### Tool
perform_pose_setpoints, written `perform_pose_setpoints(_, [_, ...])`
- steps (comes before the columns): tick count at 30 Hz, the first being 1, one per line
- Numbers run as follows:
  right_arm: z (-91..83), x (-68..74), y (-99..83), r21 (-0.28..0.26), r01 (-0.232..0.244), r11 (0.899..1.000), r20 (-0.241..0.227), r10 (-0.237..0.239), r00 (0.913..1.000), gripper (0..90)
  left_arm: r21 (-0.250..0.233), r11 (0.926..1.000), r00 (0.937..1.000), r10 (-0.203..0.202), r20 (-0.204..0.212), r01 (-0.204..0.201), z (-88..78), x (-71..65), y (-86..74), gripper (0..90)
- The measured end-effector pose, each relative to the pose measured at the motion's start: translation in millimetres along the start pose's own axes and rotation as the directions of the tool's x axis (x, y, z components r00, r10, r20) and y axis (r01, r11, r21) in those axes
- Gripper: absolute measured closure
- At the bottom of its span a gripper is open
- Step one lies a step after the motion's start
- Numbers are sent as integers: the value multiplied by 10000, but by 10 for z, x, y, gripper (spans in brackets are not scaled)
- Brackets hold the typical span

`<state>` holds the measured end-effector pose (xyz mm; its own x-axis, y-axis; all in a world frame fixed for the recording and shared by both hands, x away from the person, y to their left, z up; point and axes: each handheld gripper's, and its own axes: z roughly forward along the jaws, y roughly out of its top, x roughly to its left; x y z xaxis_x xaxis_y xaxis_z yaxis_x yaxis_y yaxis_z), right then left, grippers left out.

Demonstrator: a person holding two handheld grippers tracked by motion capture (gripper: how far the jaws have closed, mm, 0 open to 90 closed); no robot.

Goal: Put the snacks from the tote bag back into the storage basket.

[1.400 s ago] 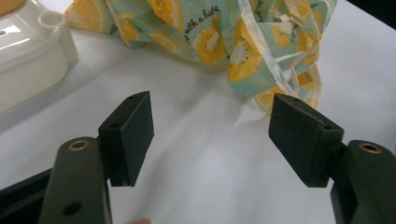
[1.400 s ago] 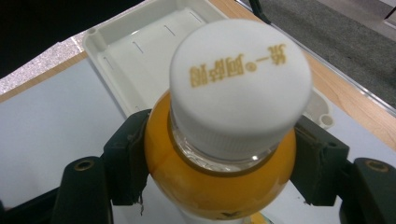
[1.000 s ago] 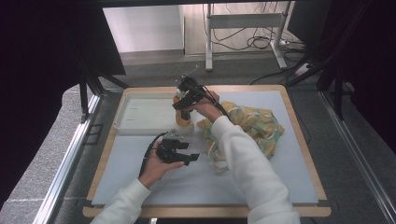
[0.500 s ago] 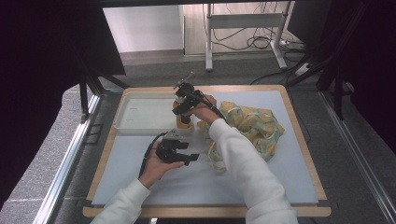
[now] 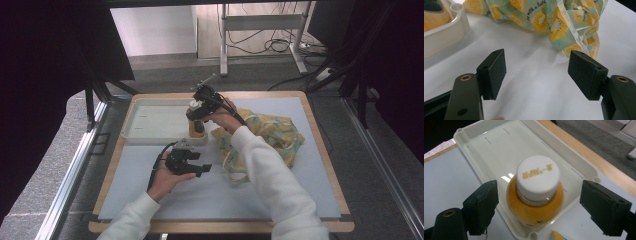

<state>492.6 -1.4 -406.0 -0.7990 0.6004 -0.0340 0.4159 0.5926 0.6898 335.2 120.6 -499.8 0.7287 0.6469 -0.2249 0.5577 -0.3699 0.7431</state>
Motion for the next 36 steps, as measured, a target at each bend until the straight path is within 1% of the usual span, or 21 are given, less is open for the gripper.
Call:
perform_pose_setpoints(3, [-153,-14,-36,-281,-60,9996,37,61,10000,153,-26,10000,10000,41,-46,-41,-2,-9,-5,301])
perform_pose_setpoints(7, [-402,-23,-116,-738,-85,9972,111,94,9999,155,-45,10000,9999,75,-85,-75,-5,-16,-13,301])
perform_pose_setpoints(9, [-529,-29,-173,-883,-53,9961,277,78,9996,160,-53,9998,9998,188,-60,-188,-4,-20,-21,300])
perform_pose_setpoints(11, [-659,-50,-238,-1016,28,9948,352,8,9994,164,-64,9998,9998,210,-64,-210,-8,-26,-22,300])
perform_pose_setpoints(15, [-901,-104,-405,-1167,-123,9931,387,169,9991,178,-95,9998,9997,170,-151,-171,-18,-10,-23,300])
perform_pose_setpoints(19, [-1068,-182,-617,-1086,-262,9937,361,303,9989,182,-47,9999,9997,128,-195,-129,-7,-11,-28,301])
perform_pose_setpoints(21, [-1145,-215,-741,-1032,-243,9944,339,279,9990,182,-33,9999,9997,132,-186,-133,3,-21,-28,300])
perform_pose_setpoints(24, [-1271,-265,-945,-1092,-320,9935,387,364,9986,182,27,9998,9997,174,-189,-174,22,-26,-32,300])
perform_pose_setpoints(28, [-1424,-345,-1205,-1193,-544,9914,504,607,9969,183,95,9999,9997,138,-224,-136,40,-16,-43,300])
perform_pose_setpoints(31, [-1503,-385,-1387,-1242,-732,9895,566,807,9951,184,112,9998,9996,142,-247,-140,40,-22,-42,300])
perform_pose_setpoints(32, [-1521,-393,-1447,-1231,-769,9894,586,846,9947,183,157,9997,9995,207,-258,-203,38,-23,-43,299])
perform_pose_setpoints(36, [-1596,-409,-1680,-1290,-942,9872,593,1025,9930,183,138,9997,9994,196,-274,-192,30,-25,-61,299])
